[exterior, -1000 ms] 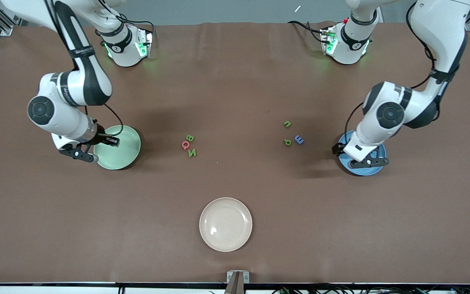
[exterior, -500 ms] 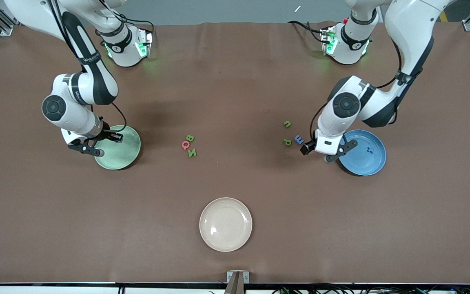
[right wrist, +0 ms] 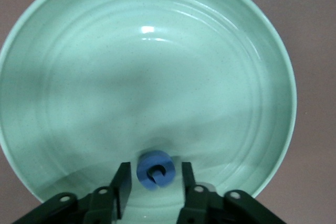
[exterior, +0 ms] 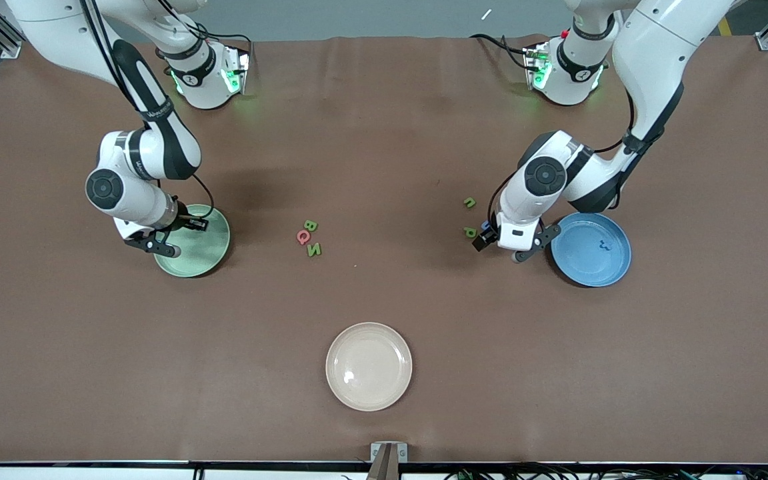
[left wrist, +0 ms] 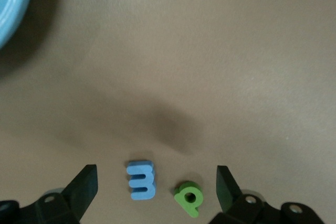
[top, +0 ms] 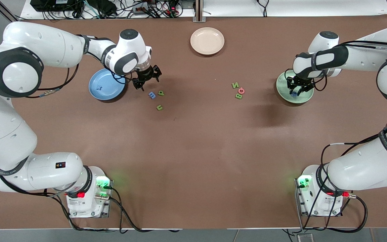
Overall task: Sort upper and lower case letters into plates
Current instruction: 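Grasp the blue m with the left gripper while the right gripper grasps the N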
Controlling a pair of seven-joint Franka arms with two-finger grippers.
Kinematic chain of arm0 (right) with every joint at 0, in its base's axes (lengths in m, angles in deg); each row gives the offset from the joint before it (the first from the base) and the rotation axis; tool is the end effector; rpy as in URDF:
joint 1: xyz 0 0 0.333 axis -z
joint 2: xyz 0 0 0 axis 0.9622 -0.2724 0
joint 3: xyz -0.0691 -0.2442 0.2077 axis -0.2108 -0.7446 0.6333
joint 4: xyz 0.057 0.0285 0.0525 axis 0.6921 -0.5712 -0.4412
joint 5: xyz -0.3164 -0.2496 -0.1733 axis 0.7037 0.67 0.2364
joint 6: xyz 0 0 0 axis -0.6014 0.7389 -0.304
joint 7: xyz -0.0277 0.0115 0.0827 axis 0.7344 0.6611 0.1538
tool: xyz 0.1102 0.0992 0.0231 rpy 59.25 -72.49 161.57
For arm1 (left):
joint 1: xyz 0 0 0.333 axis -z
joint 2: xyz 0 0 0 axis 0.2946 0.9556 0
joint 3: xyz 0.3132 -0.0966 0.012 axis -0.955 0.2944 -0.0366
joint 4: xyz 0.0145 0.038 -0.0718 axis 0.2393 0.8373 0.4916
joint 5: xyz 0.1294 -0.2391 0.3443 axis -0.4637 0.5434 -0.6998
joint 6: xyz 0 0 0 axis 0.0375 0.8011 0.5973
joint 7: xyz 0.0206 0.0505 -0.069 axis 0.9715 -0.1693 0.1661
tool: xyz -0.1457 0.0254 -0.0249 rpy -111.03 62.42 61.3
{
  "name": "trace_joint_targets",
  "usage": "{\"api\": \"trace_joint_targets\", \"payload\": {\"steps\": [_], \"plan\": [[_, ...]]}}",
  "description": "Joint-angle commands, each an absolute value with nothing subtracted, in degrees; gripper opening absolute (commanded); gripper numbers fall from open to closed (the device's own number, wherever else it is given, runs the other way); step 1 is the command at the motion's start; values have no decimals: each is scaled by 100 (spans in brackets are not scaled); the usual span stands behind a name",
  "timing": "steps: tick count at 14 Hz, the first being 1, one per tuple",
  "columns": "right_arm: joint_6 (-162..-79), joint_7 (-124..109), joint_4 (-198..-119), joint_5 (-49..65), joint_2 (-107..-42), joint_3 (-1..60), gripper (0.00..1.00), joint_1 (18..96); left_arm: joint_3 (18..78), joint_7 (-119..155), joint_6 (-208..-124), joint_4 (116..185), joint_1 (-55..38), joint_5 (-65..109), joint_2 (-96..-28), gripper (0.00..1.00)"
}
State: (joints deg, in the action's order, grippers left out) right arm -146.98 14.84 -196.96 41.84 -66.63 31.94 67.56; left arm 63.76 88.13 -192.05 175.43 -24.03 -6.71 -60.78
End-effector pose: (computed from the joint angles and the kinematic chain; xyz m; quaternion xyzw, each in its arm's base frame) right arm 0.4975 0.0325 0.1169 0.9851 -0.1438 -0.0939 0.0083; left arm 0.5132 -0.2827 0.1349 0.9513 0.3064 -0.0331 0.0064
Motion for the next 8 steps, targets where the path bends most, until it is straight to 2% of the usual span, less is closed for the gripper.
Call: {"api": "trace_joint_targets", "payload": {"steps": [1, 4, 6, 8], "plan": [[-14684, 1395, -19692, 4084, -6573, 3248, 100, 6813, 6366, 8933, -19294, 17710, -2320, -706, -6145, 95], [-14387, 1404, -19491, 4084, -6337, 3248, 100, 6778, 6366, 8933, -19294, 17833, -2337, -706, -6154, 78], [-13459, 1500, -18870, 4076, -6274, 3274, 100, 6734, 6357, 8933, -19311, 17886, -2329, -732, -6145, 68], [-12771, 1553, -18288, 3762, -6283, 3257, 100, 6463, 6357, 8977, -19312, 17904, -2355, -794, -6145, 64]]}}
